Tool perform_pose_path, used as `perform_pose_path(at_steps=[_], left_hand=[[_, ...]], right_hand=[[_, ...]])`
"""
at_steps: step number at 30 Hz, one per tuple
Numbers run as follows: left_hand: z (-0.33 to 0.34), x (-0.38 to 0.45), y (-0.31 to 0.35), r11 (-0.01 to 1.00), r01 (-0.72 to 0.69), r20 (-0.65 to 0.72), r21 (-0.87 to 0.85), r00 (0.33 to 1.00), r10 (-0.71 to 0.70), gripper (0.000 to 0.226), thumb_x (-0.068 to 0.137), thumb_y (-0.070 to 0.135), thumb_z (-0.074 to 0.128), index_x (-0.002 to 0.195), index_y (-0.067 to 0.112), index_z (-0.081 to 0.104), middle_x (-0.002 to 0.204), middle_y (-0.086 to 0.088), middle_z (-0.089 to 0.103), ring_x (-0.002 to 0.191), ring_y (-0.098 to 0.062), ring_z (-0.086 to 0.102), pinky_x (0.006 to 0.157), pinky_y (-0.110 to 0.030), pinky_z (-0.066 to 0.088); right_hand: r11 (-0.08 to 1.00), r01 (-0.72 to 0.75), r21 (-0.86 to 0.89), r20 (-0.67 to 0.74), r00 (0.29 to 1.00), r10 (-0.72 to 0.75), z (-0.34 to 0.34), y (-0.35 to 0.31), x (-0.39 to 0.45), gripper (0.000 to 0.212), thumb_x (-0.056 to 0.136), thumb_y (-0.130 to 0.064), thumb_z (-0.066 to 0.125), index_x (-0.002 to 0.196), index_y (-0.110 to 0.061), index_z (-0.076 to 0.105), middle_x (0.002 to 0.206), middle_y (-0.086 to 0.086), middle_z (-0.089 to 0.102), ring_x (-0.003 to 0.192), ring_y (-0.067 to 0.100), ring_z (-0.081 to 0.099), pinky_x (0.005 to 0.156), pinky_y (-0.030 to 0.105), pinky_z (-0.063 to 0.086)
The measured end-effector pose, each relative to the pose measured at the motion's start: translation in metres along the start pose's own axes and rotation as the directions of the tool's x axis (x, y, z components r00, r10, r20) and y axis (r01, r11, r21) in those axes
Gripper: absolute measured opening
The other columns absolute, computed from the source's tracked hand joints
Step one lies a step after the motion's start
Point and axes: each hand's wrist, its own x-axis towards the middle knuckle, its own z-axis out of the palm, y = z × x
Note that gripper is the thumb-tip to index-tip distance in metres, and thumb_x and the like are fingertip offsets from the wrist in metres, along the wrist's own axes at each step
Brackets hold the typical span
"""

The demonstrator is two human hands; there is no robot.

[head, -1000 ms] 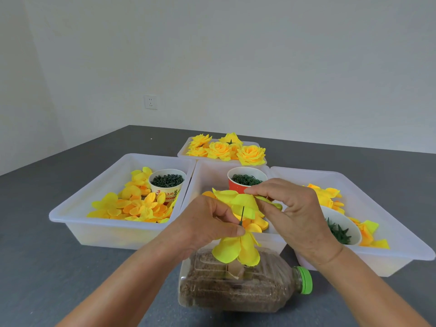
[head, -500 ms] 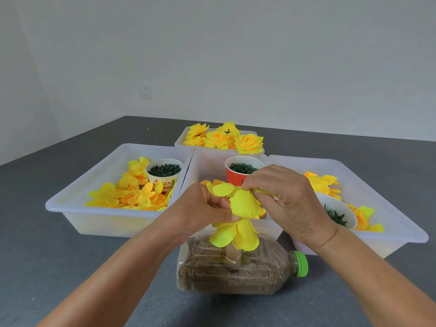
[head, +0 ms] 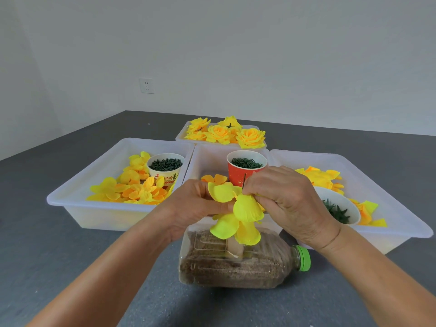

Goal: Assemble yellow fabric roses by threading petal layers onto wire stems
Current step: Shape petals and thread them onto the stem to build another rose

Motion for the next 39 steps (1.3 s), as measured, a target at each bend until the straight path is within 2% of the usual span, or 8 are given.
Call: perform_pose_path(at_steps=[2,6,15,20,25,29,32,39], left_hand=[[0.0,-0.001,0.0,1.0,0.008,0.004,0.004,1.0,-0.008,0.011,0.075,0.001,0.067,0.086,0.002,0.069,0.081,-0.011,0.068,0.083,-0.025,0.061,0.085,-0.04,0.048],[0.001,-0.001,-0.001,0.999,-0.01,0.039,0.035,0.999,0.009,0.015,0.076,-0.004,0.066,0.088,0.003,0.069,0.081,-0.004,0.071,0.081,-0.015,0.065,0.079,-0.026,0.053],[-0.001,-0.001,-0.003,0.999,0.006,0.054,0.033,0.999,-0.008,0.018,0.078,-0.005,0.064,0.096,-0.003,0.067,0.091,-0.012,0.069,0.089,-0.021,0.064,0.084,-0.029,0.052],[0.0,-0.002,-0.004,1.0,0.009,0.06,0.027,0.998,-0.01,0.018,0.078,-0.007,0.064,0.095,-0.003,0.068,0.089,-0.009,0.071,0.086,-0.017,0.066,0.081,-0.023,0.054],[-0.002,-0.001,-0.007,0.999,0.024,0.03,0.04,0.999,-0.025,0.021,0.076,-0.008,0.066,0.097,-0.007,0.067,0.096,-0.018,0.07,0.088,-0.021,0.066,0.081,-0.025,0.054],[-0.001,-0.001,-0.01,0.999,0.017,-0.012,0.028,1.0,-0.017,0.017,0.074,-0.007,0.069,0.087,0.002,0.069,0.083,-0.006,0.072,0.079,-0.015,0.067,0.072,-0.021,0.054],[0.0,-0.002,-0.012,0.999,0.014,-0.008,0.035,1.0,-0.014,0.015,0.072,-0.005,0.071,0.084,0.003,0.067,0.079,-0.005,0.07,0.076,-0.014,0.064,0.071,-0.022,0.052],[0.0,0.0,-0.009,0.998,0.014,-0.009,0.056,1.0,-0.014,0.027,0.075,-0.007,0.068,0.102,-0.01,0.066,0.103,-0.023,0.068,0.092,-0.027,0.064,0.082,-0.027,0.054]], right_hand=[[1.0,0.015,0.005,0.015,1.0,-0.015,0.0,-0.002,0.0,0.012,0.08,0.003,0.063,0.079,-0.005,0.072,0.08,0.007,0.069,0.072,0.028,0.064,0.067,0.03,0.043],[0.999,0.038,0.005,0.043,0.998,-0.038,-0.001,-0.006,-0.001,0.012,0.08,0.002,0.063,0.078,-0.005,0.072,0.079,0.007,0.069,0.072,0.028,0.064,0.07,0.027,0.041],[0.999,0.052,-0.011,0.078,0.996,-0.051,-0.003,-0.009,-0.003,0.01,0.075,0.0,0.067,0.08,-0.005,0.074,0.082,0.005,0.07,0.072,0.025,0.065,0.07,0.026,0.04],[0.999,0.04,-0.008,0.085,0.996,-0.039,-0.001,-0.01,-0.006,0.014,0.077,0.0,0.066,0.085,-0.006,0.075,0.085,0.006,0.071,0.075,0.024,0.066,0.071,0.026,0.039],[0.999,0.044,0.029,0.134,0.99,-0.048,-0.002,-0.008,-0.002,0.013,0.08,-0.002,0.063,0.082,-0.007,0.075,0.081,0.003,0.07,0.074,0.025,0.065,0.071,0.026,0.04],[0.998,0.046,0.048,0.104,0.993,-0.051,-0.002,-0.009,-0.005,0.013,0.08,-0.002,0.063,0.082,-0.006,0.075,0.081,0.004,0.071,0.073,0.025,0.066,0.07,0.027,0.041],[0.997,0.062,0.038,0.055,0.996,-0.064,0.001,-0.01,-0.008,0.013,0.078,0.001,0.065,0.083,-0.004,0.075,0.082,0.005,0.071,0.072,0.026,0.067,0.066,0.033,0.048],[0.995,0.099,0.032,0.014,0.995,-0.1,0.003,-0.01,-0.007,0.01,0.073,0.004,0.067,0.077,-0.003,0.074,0.076,0.005,0.071,0.068,0.027,0.068,0.065,0.04,0.052]])
